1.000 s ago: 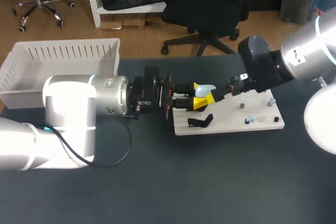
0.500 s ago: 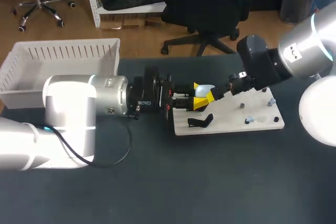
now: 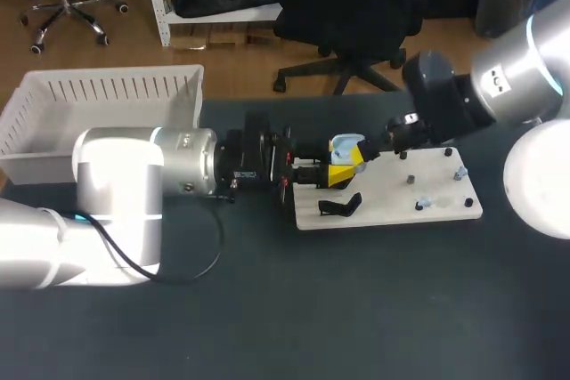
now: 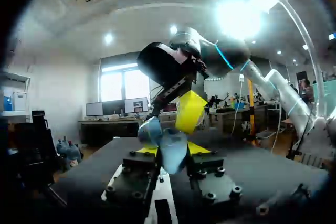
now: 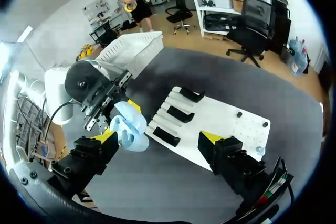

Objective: Pick up each earbud case from the left stands, insert the matching earbuds, close the lid, and place the case in the box.

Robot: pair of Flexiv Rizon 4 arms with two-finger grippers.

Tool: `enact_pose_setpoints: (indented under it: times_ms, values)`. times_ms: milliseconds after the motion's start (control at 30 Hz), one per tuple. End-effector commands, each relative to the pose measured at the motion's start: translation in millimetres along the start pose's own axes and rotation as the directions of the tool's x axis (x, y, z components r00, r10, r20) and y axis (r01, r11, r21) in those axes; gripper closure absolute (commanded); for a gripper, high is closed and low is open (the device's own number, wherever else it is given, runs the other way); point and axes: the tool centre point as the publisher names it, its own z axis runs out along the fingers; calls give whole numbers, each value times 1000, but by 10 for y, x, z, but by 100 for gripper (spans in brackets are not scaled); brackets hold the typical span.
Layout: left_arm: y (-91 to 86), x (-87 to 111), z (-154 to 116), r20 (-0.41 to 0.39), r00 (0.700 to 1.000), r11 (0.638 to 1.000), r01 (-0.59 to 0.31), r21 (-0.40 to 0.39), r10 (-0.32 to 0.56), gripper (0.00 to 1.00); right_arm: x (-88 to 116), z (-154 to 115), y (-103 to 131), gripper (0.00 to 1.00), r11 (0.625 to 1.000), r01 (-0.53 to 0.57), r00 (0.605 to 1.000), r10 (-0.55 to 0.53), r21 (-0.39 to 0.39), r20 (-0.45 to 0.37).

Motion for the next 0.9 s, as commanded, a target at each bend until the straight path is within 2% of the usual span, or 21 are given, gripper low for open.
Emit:
enact_pose_setpoints:
  times_ms: [33, 233, 367, 533, 633, 733, 900]
  values:
    - [-12, 8, -2, 4, 1000, 1000, -4, -5, 4, 100, -47, -89, 22, 0, 1000, 5, 1000, -5, 18, 18]
    - [-12, 8, -2, 4, 1000, 1000, -4, -5, 4, 100, -181, -299, -27, 0, 995, 54, 996, -60, 83, 72]
    - [-63, 62, -120, -5, 1000, 1000, 7, -23, -7, 100, -203, -414, -179, 0, 985, 73, 995, -83, 156, 59]
    - [-121, 131, -252, -22, 1000, 999, 13, -37, -13, 100, -173, -421, -512, 0, 982, 15, 1000, -19, 190, 21]
    - [-146, 141, -318, -22, 1000, 999, 12, -45, -13, 100, -101, -370, -720, 0, 980, -4, 999, 11, 201, -38]
    - [-160, 149, -344, -19, 1000, 999, 12, -51, -13, 100, -27, -317, -851, 0, 974, -2, 995, 24, 226, -96]
    - [-166, 129, -328, -10, 1000, 999, 2, -51, -2, 100, 43, -295, -1009, 0, 970, -5, 989, 41, 242, -144]
